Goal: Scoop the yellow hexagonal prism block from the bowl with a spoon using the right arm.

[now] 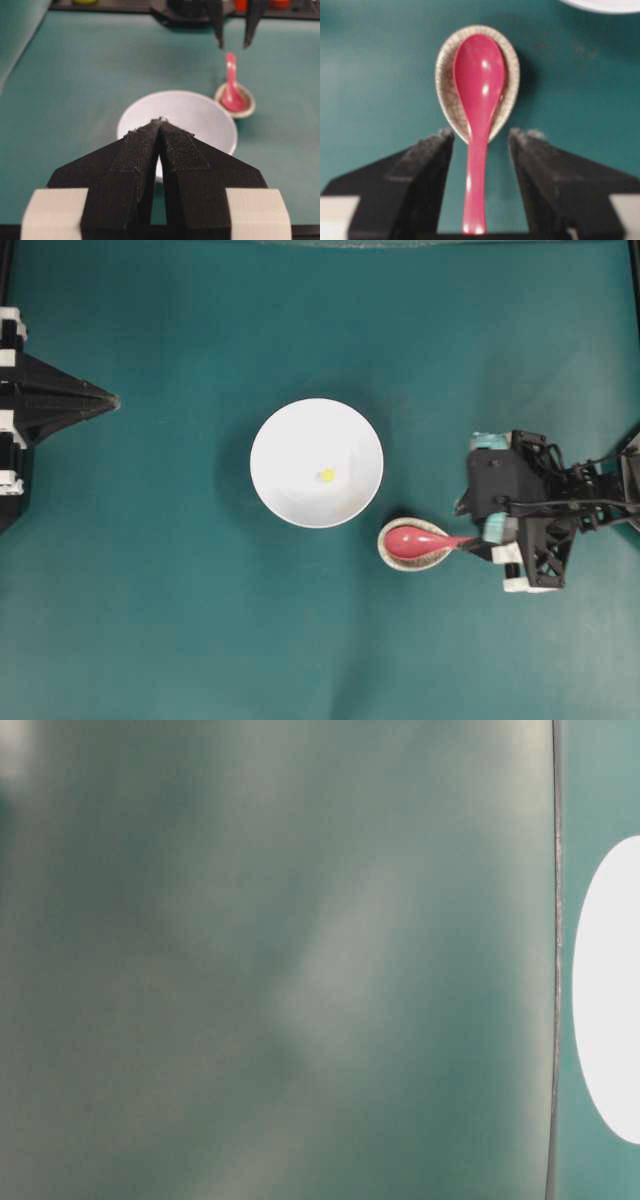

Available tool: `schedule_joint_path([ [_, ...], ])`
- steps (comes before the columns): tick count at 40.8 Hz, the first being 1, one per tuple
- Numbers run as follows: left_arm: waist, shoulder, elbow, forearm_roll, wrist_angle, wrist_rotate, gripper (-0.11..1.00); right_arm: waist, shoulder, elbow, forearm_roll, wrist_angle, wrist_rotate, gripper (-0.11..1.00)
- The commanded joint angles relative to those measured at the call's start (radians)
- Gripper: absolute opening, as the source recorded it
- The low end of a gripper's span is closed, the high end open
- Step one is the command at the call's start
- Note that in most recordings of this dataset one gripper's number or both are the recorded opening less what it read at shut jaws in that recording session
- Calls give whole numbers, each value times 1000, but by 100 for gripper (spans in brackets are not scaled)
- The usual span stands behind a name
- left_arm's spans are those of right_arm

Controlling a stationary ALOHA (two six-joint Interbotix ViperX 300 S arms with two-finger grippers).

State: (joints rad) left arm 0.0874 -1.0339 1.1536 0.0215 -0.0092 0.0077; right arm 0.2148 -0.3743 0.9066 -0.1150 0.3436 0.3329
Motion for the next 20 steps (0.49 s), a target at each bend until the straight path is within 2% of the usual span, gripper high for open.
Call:
schedule_joint_path([
  [1, 3, 5, -29, 3, -12, 0, 3, -12, -38, 40, -3, -109, 2, 54],
  [15, 2, 5, -29, 3, -40, -2, 3, -84, -52, 304, 5, -647, 2, 54],
  [20, 2, 6, -29, 3, -40, -2, 3, -104, -26, 376, 29, -819, 0, 54],
])
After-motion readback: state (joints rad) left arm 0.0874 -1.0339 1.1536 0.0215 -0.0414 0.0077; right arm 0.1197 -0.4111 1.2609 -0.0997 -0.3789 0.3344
